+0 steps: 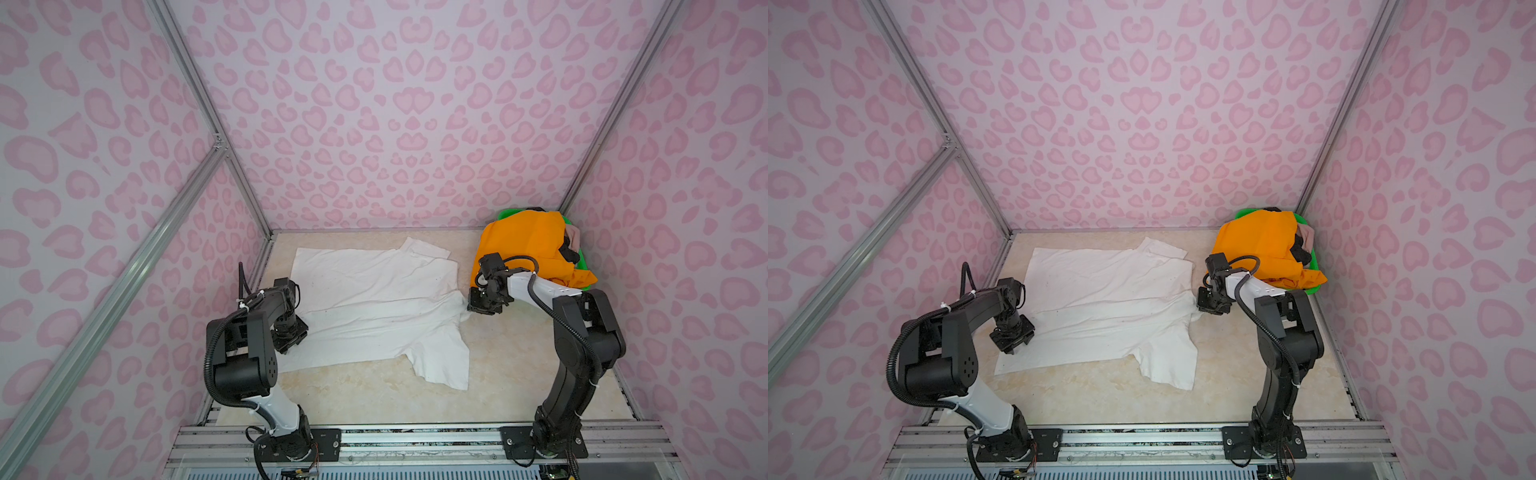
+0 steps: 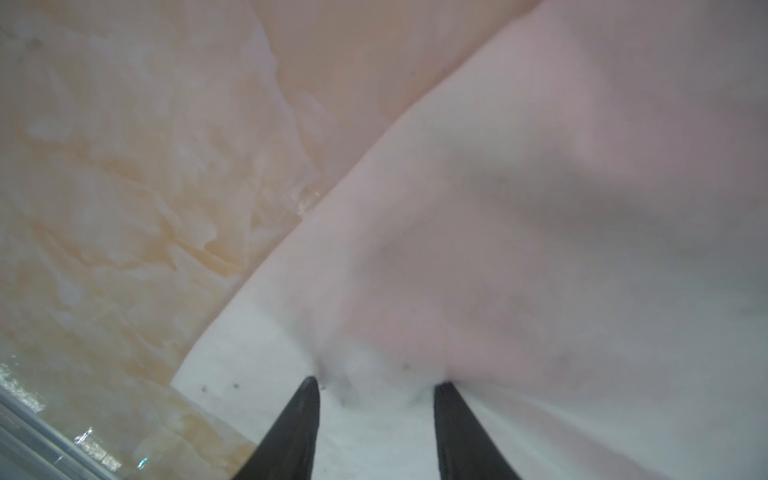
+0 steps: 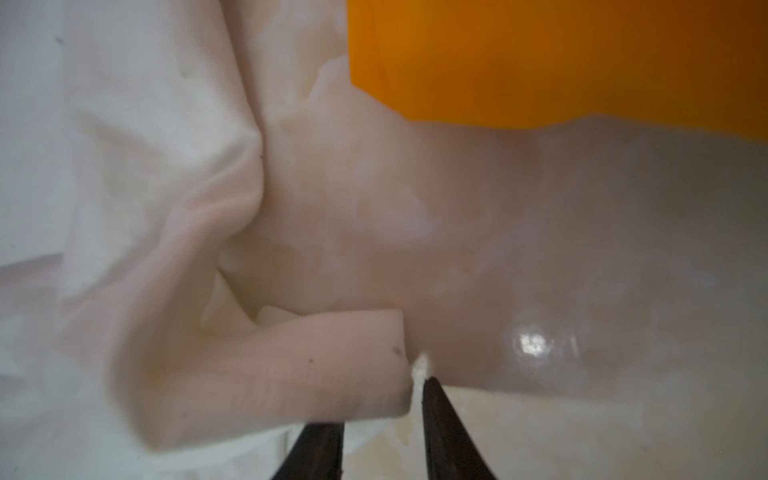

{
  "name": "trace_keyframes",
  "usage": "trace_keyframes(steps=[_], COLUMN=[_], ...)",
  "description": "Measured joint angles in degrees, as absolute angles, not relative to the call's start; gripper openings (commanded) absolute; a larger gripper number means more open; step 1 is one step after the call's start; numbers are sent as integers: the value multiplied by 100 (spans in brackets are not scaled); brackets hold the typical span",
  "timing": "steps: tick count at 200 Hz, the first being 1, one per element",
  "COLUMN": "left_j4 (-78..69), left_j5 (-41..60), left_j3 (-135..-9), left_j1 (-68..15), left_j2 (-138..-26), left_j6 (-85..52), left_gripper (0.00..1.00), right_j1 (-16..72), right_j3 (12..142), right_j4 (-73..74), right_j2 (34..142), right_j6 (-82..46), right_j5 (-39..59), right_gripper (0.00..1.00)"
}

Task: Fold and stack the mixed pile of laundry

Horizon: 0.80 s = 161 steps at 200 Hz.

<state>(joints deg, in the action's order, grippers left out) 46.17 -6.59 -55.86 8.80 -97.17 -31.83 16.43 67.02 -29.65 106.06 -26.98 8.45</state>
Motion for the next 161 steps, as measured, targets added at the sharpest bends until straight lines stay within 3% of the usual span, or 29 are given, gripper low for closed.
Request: trace_keyframes(steps=[34, 68, 113, 125, 146, 161], left_j4=[4646, 4661, 4661, 4659, 4657, 4659], left_j5=[-768, -810, -829, -829, -825, -823], left_j3=[-5605, -5623, -5621, -5612, -5612, -5612], left_j1=[891, 895, 899, 899, 899, 899], left_j2=[-9717, -9717, -9717, -9717, -9717, -9717], left_j6=[-3181, -3140, -3138, -3138, -3133, -3124], left_gripper=[48, 47, 47, 47, 47, 47], right_j1=[1660, 1752, 1798, 1798, 1798, 1798], right_j3=[6086, 5708, 5778, 5916, 6051, 6036], right_j4=[-2814, -2764, -2467, -2307, -2165, -2231], right_j2=[10075, 9605, 10009, 10182, 10353, 10348], right_j6=[-2818, -2888, -2995, -3017, -3022, -3017], right_j5=[954, 1127, 1404, 1468, 1490, 1391], right_gripper=[44, 42, 41, 34, 11, 2])
